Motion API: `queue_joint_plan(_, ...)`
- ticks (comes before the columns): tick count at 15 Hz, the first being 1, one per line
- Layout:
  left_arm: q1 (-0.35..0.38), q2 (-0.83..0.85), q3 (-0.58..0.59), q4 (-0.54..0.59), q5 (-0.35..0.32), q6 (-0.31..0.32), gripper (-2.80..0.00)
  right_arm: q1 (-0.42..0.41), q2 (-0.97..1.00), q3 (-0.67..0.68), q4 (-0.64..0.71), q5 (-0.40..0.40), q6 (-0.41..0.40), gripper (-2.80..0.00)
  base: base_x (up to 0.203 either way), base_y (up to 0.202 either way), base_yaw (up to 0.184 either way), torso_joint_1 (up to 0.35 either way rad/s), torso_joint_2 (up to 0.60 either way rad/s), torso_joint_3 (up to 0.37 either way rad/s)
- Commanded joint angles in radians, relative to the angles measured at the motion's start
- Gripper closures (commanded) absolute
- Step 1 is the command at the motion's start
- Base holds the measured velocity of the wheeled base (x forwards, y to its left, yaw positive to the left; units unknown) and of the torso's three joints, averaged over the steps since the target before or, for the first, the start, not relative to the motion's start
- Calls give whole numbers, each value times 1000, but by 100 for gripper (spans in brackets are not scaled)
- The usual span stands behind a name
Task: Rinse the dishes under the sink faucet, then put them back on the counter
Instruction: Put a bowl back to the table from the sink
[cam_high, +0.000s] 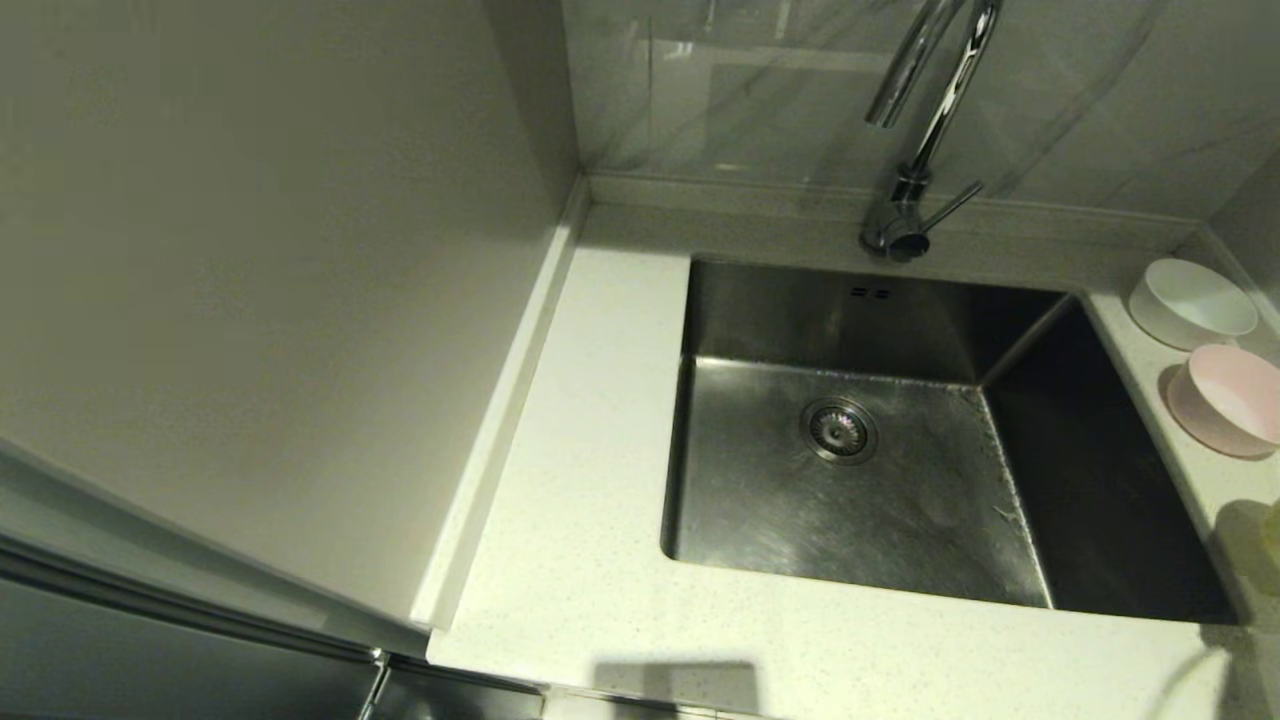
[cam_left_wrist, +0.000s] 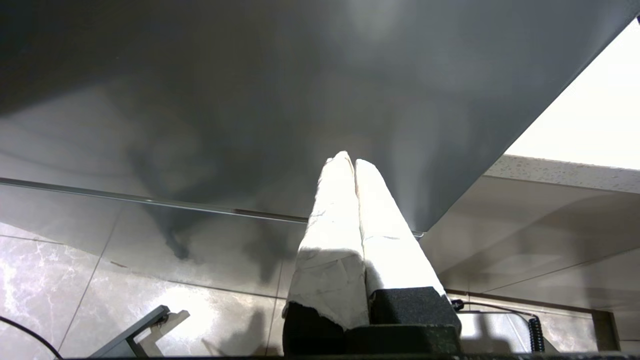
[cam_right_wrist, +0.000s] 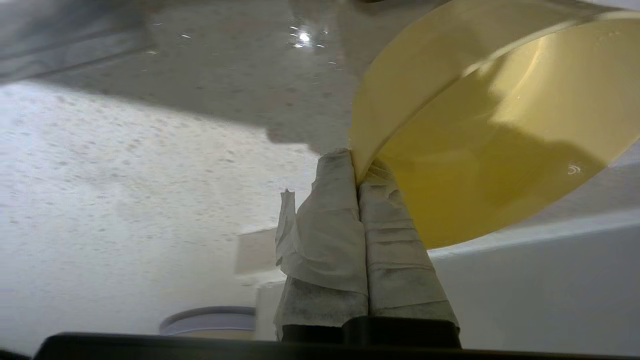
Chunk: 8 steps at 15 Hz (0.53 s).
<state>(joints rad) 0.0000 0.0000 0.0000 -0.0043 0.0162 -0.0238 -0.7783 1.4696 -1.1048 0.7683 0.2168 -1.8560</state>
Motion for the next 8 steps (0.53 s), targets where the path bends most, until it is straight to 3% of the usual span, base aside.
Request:
queue_joint_plan(1,0,-2,0,0,1,-1,0,-4,0,45,-6,-6,-10,0,0,0,0,0,0,0)
queue_joint_plan(5,0,-2,0,0,1,-1,0,-3,41,158,-265,-8,-8,0,0,0,0,0,0,0)
queue_joint_plan(8,0,-2,0,0,1,-1,0,-2,78,129,-285,-7,-2,0,0,0,0,0,0,0)
